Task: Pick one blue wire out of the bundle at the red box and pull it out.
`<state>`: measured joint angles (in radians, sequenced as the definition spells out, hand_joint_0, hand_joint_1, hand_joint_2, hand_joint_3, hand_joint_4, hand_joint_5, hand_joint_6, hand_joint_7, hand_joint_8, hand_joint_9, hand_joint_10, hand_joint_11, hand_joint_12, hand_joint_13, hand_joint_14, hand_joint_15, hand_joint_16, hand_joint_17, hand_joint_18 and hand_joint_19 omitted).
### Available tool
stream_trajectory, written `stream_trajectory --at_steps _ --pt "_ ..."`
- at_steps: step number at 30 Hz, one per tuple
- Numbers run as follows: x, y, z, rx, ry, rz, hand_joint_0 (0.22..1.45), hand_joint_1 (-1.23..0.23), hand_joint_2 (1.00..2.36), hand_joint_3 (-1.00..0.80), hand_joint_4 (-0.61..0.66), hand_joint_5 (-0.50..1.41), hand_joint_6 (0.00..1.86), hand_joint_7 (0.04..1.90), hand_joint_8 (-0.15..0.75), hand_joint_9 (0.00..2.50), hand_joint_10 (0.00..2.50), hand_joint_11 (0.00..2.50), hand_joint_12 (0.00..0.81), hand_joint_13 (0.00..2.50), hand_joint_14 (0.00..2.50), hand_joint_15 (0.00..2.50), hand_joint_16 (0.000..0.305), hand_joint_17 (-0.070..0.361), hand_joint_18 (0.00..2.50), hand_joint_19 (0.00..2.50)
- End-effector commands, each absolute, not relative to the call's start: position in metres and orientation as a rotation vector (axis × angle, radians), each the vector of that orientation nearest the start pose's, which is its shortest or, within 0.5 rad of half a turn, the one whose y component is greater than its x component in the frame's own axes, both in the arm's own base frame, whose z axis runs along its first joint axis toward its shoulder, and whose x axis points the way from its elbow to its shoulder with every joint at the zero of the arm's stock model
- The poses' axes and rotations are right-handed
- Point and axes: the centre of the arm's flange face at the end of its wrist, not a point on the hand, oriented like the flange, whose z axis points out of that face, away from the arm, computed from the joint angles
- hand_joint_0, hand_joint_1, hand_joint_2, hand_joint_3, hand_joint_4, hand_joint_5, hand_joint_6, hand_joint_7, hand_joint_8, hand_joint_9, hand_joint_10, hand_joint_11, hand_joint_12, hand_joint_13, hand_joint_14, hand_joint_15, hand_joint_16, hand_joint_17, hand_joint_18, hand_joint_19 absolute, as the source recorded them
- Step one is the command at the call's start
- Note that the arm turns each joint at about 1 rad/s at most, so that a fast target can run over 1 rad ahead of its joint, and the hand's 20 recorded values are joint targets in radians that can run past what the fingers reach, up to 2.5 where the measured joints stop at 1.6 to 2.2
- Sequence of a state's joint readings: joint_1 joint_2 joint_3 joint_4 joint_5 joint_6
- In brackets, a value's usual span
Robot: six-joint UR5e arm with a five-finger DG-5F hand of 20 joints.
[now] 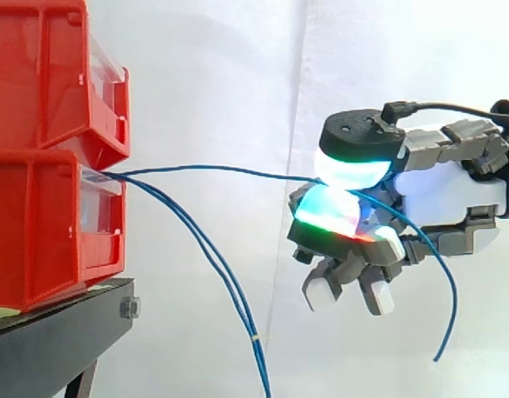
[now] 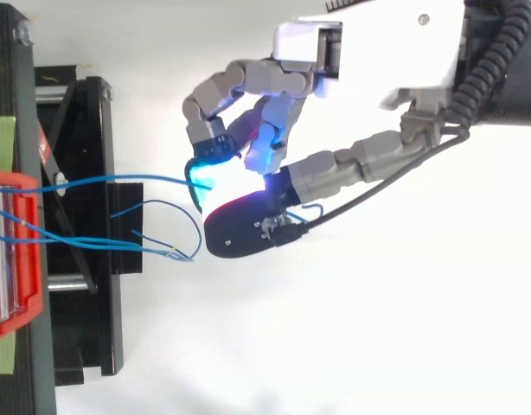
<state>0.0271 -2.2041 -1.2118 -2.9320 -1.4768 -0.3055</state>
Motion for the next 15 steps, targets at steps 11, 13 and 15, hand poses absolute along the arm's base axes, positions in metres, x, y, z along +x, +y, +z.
stream_trajectory --at_steps 11,13,15 --pt "0.7248 -0.1266 0.2927 1.068 1.334 0.863 0.63 -0.83 1.02 0.03 0.19 -0.09 0.87 1.43 0.38 1.15 0.02 0.75 0.478 0.74 0.01 0.38 0.07 0.158 0.9 0.63" --pt "0.7248 -0.1264 0.2927 1.067 1.335 0.864 0.63 -0.83 1.01 0.03 0.19 -0.09 0.87 1.43 0.38 1.15 0.02 0.75 0.478 0.74 0.01 0.38 0.071 0.159 0.91 0.62" --pt "0.7248 -0.1264 0.2927 1.067 1.335 0.864 0.63 -0.83 1.01 0.02 0.19 -0.09 0.87 1.43 0.374 1.14 0.02 0.73 0.477 0.74 0.01 0.38 0.07 0.158 0.91 0.62"
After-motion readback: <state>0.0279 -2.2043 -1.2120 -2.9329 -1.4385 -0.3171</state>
